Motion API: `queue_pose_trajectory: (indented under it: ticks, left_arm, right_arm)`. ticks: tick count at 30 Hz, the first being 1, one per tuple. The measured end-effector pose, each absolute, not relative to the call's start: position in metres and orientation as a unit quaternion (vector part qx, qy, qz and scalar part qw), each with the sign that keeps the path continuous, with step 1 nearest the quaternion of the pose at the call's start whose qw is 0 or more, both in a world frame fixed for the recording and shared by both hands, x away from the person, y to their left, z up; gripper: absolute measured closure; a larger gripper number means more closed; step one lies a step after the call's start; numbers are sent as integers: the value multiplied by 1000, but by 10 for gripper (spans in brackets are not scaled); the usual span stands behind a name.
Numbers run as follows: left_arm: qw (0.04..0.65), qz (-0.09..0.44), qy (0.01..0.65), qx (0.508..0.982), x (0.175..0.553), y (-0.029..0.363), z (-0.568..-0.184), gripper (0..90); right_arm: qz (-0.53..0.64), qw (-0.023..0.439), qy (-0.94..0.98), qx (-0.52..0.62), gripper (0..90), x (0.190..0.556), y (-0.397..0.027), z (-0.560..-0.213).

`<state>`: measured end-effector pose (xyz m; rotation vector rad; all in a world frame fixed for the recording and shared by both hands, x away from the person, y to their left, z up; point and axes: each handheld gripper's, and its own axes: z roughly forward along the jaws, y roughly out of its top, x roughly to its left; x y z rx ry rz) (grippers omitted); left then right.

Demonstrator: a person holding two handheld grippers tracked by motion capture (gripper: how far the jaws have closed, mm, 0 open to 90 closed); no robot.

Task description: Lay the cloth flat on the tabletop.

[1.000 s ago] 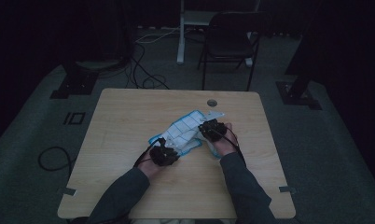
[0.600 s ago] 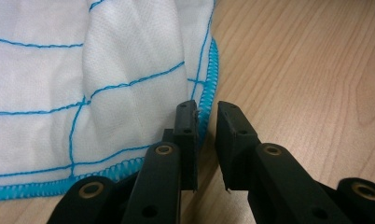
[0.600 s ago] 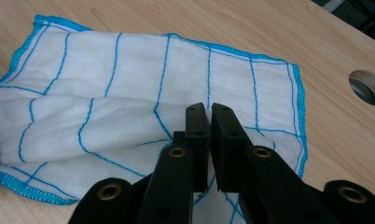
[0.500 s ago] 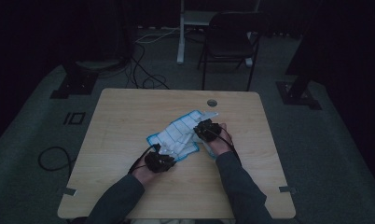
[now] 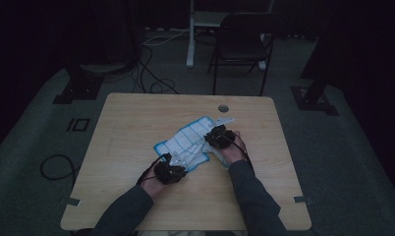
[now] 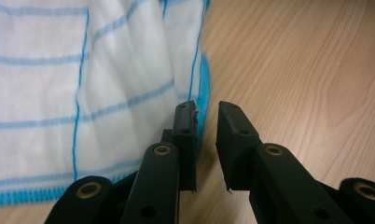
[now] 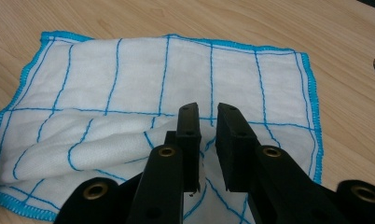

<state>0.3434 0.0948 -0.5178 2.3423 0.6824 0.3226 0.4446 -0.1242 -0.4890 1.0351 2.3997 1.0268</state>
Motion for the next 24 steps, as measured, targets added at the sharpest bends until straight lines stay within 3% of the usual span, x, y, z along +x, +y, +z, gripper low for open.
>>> queue_pose_trajectory:
  ticks: [6,12,24]
  left_arm:
    - [345,143,255,892,353,71,-510,787]
    - [322,159,270,893,370,49,-518,855]
    - [297,160,273,901,377,42,-529,876]
  right_arm:
    - [361,164,844,362,789,443,-124,-490]
    - [363,157,843,365,783,442,-127,-495]
    - [364,155,842,367,765,441,-132,-497]
